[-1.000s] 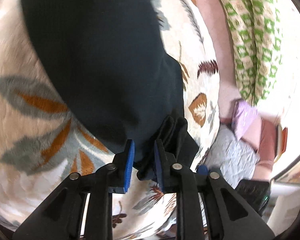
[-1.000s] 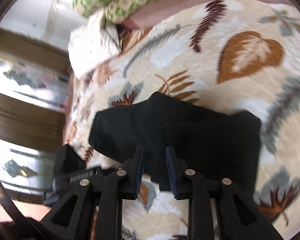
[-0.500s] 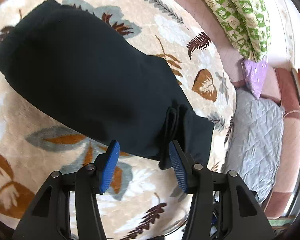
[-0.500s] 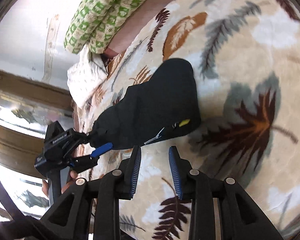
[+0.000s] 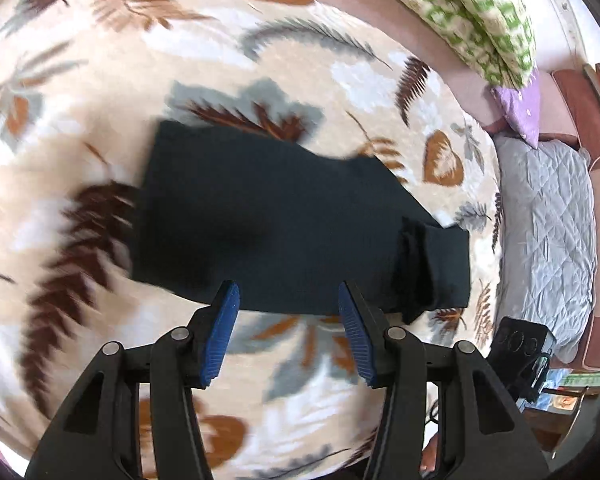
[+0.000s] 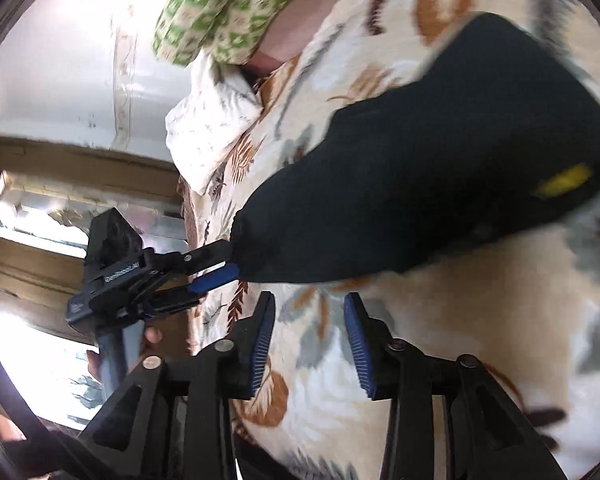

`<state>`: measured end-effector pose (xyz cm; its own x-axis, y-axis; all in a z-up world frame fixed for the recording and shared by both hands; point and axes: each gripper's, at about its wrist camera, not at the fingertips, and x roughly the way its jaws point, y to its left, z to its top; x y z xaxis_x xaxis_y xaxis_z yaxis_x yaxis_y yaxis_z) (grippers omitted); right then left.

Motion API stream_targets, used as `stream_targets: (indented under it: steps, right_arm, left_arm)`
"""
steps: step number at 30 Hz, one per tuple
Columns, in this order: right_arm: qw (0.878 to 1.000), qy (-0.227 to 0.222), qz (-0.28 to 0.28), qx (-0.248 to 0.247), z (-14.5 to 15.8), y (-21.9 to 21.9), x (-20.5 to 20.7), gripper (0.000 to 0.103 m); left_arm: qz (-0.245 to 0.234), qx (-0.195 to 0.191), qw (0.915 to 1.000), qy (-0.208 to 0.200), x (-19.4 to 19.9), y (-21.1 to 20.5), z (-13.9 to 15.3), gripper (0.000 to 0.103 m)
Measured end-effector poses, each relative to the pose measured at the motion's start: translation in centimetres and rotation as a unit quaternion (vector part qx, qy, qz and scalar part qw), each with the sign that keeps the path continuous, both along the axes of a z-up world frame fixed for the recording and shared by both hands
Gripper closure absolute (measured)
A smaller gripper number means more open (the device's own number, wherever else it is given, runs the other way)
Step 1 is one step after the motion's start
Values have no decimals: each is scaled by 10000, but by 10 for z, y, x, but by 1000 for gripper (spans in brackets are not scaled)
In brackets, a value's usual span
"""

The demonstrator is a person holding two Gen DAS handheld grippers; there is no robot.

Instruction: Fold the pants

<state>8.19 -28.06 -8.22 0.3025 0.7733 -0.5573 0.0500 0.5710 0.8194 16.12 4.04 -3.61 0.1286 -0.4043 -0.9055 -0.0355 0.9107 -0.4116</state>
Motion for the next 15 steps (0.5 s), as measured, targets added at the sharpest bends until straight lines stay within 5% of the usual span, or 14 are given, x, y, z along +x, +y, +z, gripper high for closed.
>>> stream_targets:
  steps: [6,9,12,15]
  right_arm:
    - [9826,-846,943,-1359,21,86,12,52]
    - [9454,-1606,1431,-2447,33,139,7,52]
    - [8931,-2249,1930,-3384,34,186,0,50]
    - [8532,-2466,2383,-3930,22,227,1,49]
  left_arm:
    - [213,162,9995,-164,16,62,6,53]
    - [339,-33,9993,-134,21,83,5,53]
    - [389,-128,9991,-133,24,97,4,53]
    - [460,-260,9985,-118,28,106,4,53]
